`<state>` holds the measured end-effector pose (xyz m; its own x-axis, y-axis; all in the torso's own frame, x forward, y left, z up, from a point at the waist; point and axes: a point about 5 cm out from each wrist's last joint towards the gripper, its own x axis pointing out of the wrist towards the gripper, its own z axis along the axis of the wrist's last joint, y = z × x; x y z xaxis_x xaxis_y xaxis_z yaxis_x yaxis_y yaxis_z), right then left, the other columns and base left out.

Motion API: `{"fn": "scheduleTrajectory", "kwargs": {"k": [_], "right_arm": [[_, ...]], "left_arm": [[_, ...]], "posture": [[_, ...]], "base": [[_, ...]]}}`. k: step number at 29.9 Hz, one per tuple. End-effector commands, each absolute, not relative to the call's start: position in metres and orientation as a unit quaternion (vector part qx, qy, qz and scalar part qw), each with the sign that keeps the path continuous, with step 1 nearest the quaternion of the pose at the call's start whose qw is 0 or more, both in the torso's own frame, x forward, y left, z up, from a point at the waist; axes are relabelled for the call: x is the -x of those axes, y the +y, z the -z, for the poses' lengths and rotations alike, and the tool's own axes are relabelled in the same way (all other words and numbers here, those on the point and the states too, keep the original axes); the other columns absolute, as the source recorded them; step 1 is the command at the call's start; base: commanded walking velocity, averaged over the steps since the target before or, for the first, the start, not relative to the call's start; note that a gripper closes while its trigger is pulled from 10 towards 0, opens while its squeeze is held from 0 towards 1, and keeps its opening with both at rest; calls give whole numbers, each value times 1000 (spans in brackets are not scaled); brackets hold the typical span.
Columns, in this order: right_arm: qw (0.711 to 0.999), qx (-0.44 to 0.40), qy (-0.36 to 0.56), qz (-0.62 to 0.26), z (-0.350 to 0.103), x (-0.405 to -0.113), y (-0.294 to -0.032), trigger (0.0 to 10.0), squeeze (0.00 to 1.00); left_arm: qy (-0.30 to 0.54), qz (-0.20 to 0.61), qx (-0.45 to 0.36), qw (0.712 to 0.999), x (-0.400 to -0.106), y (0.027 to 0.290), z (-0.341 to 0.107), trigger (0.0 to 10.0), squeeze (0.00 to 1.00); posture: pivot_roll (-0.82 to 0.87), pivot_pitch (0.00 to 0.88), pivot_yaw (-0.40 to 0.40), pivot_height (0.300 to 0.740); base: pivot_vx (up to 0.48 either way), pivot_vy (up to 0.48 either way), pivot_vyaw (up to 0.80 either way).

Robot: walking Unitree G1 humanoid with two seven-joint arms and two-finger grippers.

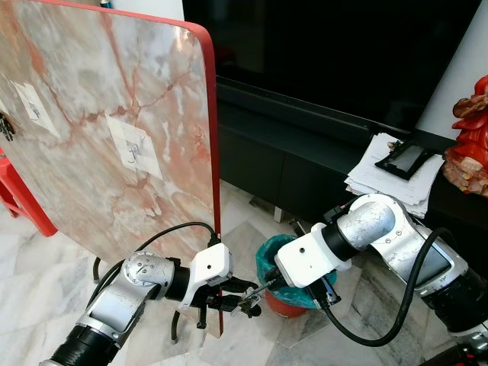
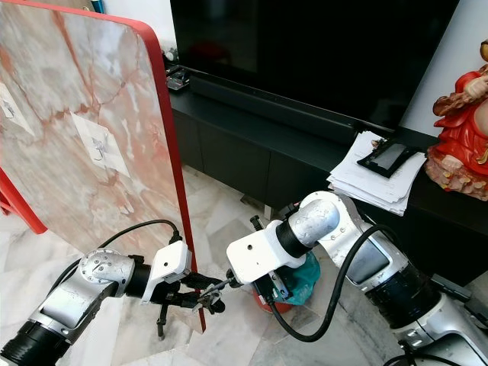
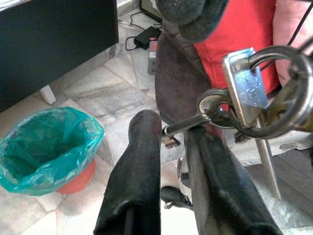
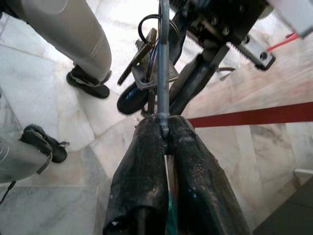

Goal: Hang keys on a hook

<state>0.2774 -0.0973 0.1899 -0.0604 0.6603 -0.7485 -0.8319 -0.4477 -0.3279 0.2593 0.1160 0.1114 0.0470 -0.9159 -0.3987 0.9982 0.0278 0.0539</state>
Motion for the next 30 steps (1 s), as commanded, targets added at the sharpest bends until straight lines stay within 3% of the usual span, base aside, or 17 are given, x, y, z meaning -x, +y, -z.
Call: {"fn": "scheduleTrajectory", "kwargs": {"k": [1,9,30], "right_arm": [[516,455,75,-722,-200,-277,-94,0,0],[516,454,74,-722,-200,-277,-93,0,0],[515,452,76,-724,-199,-276,-93,0,0]], "left_arm": [[121,676,-160,709,-261,116,-113,510,0],[119,675,-159,711,-261,115,-112,0,0],[115,672,-160,714,-262,115,-112,0,0]], "posture": [[38,49,-26,740],[36,44,-27,740],[37,47,-24,740]], "base": [[0,0,0],[0,0,0],[0,0,0]]}}
